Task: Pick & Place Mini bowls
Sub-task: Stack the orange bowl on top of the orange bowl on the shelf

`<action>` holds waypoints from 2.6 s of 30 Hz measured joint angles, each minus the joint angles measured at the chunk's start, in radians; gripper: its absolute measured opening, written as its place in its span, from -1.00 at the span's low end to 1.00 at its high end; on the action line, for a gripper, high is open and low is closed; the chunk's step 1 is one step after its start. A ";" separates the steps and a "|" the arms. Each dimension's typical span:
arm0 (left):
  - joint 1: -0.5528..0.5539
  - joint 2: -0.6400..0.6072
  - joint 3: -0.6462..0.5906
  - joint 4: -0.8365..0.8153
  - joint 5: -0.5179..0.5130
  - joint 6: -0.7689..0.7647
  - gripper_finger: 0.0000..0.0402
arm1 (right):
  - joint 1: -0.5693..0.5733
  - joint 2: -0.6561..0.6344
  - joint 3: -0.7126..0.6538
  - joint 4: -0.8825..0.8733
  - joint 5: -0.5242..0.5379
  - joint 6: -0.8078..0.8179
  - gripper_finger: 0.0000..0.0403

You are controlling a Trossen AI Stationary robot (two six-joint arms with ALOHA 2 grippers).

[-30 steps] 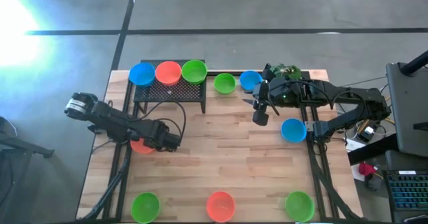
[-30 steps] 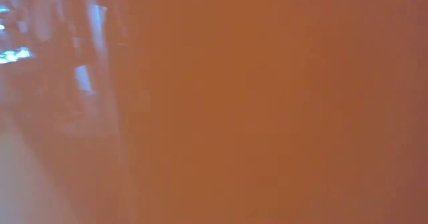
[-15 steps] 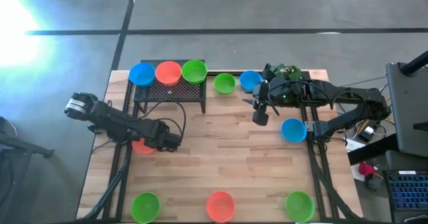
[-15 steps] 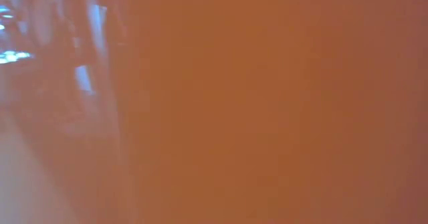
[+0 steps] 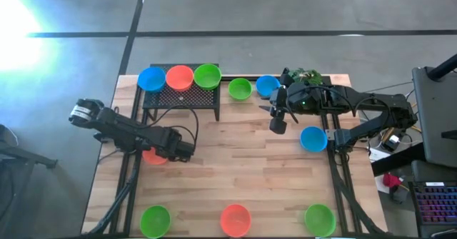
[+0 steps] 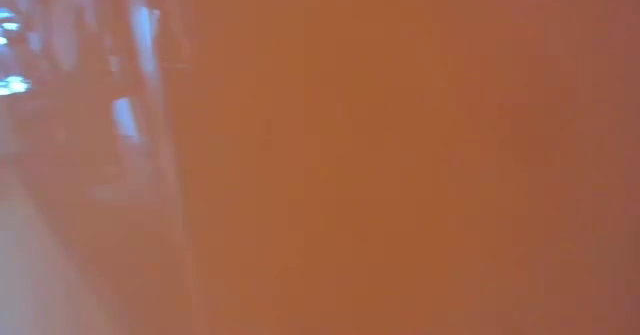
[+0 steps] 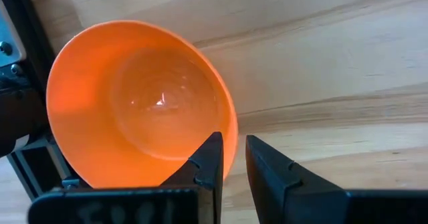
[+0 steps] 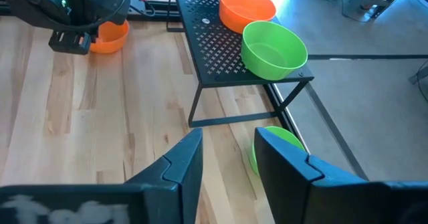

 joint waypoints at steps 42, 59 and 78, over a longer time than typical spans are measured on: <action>0.000 -0.115 0.186 0.014 0.008 0.476 -1.00 | 0.000 0.000 0.000 0.003 0.000 0.000 -0.38; 0.014 -0.121 0.771 -0.100 -0.292 1.059 -1.00 | 0.000 0.000 0.000 0.002 0.000 -0.002 -0.38; 0.487 -0.082 0.837 -0.152 -0.297 1.381 -1.00 | 0.000 0.000 0.000 0.002 0.000 0.000 -0.37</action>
